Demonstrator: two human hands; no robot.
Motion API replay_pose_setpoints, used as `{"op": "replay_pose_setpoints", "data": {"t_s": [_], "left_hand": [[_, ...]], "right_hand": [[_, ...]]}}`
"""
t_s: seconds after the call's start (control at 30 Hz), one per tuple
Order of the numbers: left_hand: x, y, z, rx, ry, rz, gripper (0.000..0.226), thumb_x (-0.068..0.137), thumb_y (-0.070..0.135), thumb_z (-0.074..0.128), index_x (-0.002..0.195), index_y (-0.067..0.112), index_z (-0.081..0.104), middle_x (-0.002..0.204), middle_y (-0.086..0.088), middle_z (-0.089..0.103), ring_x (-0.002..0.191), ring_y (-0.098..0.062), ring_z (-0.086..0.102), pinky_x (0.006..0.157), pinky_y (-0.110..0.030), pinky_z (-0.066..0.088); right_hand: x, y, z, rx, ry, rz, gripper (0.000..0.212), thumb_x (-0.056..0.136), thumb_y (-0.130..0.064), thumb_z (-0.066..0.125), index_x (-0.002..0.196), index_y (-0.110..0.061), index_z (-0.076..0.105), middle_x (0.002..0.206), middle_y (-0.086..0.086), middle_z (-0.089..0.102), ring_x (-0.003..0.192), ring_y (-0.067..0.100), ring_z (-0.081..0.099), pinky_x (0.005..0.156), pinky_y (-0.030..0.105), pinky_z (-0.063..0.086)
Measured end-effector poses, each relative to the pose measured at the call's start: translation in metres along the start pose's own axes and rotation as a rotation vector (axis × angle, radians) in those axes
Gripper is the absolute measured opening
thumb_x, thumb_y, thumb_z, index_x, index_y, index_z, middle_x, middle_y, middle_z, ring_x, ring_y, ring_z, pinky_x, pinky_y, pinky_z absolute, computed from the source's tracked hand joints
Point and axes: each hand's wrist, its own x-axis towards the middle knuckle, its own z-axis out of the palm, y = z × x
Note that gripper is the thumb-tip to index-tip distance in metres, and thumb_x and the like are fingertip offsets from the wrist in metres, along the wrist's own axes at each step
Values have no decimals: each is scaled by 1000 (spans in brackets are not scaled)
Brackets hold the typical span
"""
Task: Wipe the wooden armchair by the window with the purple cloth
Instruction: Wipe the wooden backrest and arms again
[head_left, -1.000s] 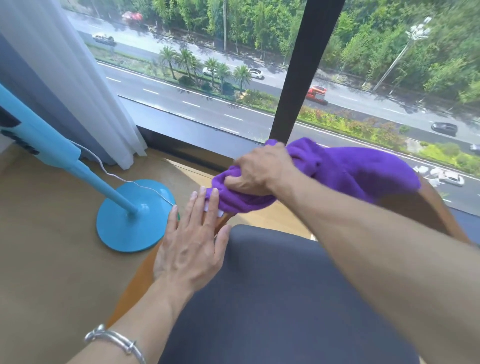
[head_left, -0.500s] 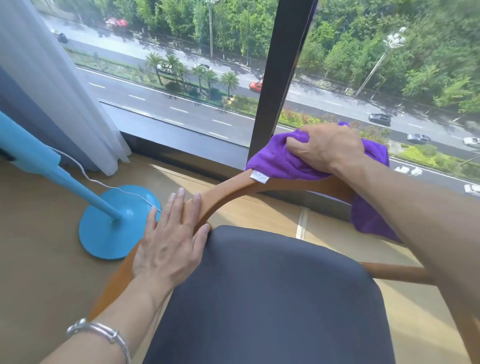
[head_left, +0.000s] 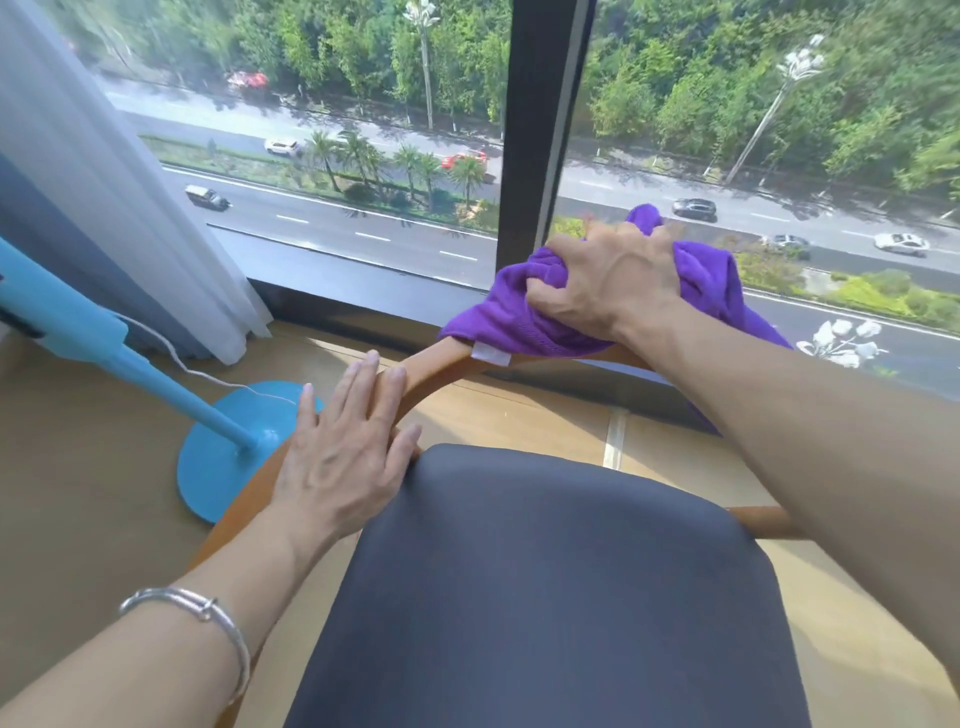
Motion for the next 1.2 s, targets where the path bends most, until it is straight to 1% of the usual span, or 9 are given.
{"op": "replay_pose_setpoints", "data": {"t_s": [0.2, 0.3, 0.4, 0.7, 0.83, 0.93, 1.03, 1.1, 1.2], "left_hand": [[49, 72, -12, -136, -72, 41, 67, 96, 51, 17, 149, 16, -4, 158, -1, -8, 144, -16, -9, 115, -52, 3], [66, 97, -17, -200, -70, 52, 70, 95, 54, 20, 149, 18, -6, 158, -1, -10, 144, -17, -9, 113, -55, 4], [83, 116, -26, -238, -87, 91, 72, 94, 56, 22, 148, 22, -9, 157, 0, -12, 144, -20, -10, 112, -57, 3], [116, 137, -43, -204, -91, 287, 87, 85, 68, 24, 148, 21, -14, 157, 2, -15, 144, -17, -13, 113, -55, 2], [128, 139, -39, -204, -62, 354, 91, 81, 75, 22, 149, 22, -9, 158, 4, -8, 144, -14, -8, 115, -52, 3], [132, 138, -36, -232, -2, 390, 98, 69, 78, 13, 149, 25, -4, 158, 5, 1, 145, -16, 0, 115, -50, 9], [132, 134, -38, -258, 19, 389, 93, 73, 74, 19, 149, 27, -6, 158, 7, 2, 144, -16, 1, 115, -49, 10], [130, 133, -39, -263, 12, 404, 88, 81, 70, 28, 149, 26, -7, 158, 7, 1, 144, -16, 1, 115, -49, 9], [131, 132, -38, -280, 9, 420, 85, 86, 64, 34, 148, 26, -10, 158, 6, 0, 144, -17, 0, 115, -49, 7]], "right_hand": [[13, 56, -15, 273, -286, 80, 48, 89, -57, 37, 114, -24, 60, 127, 12, 60, 108, 33, 54, 80, 35, 34], [-6, 95, -4, 415, -331, 202, 44, 94, -55, 35, 98, -19, 61, 115, 14, 61, 97, 31, 50, 78, 33, 33], [-15, 109, 10, 492, -327, 303, 48, 92, -60, 33, 74, -19, 51, 97, 8, 58, 89, 28, 48, 77, 34, 33], [-15, 101, 12, 568, -284, 390, 53, 75, -68, 29, 75, -21, 53, 91, 6, 63, 91, 32, 56, 91, 45, 45], [-17, 102, 15, 617, -295, 421, 52, 82, -67, 36, 69, -19, 52, 81, 5, 61, 84, 31, 56, 85, 42, 46], [-22, 111, 19, 739, -302, 480, 50, 90, -59, 42, 67, -16, 52, 74, 2, 56, 81, 29, 53, 73, 35, 38], [-30, 127, 25, 835, -339, 552, 49, 92, -56, 43, 93, -13, 67, 92, 8, 62, 88, 26, 50, 76, 33, 33], [-37, 136, 30, 814, -385, 593, 54, 92, -59, 41, 117, -17, 66, 122, 13, 60, 103, 27, 50, 84, 32, 31], [-35, 138, 32, 794, -450, 608, 62, 89, -65, 39, 130, -23, 59, 139, 10, 52, 122, 27, 47, 97, 34, 30]]}}
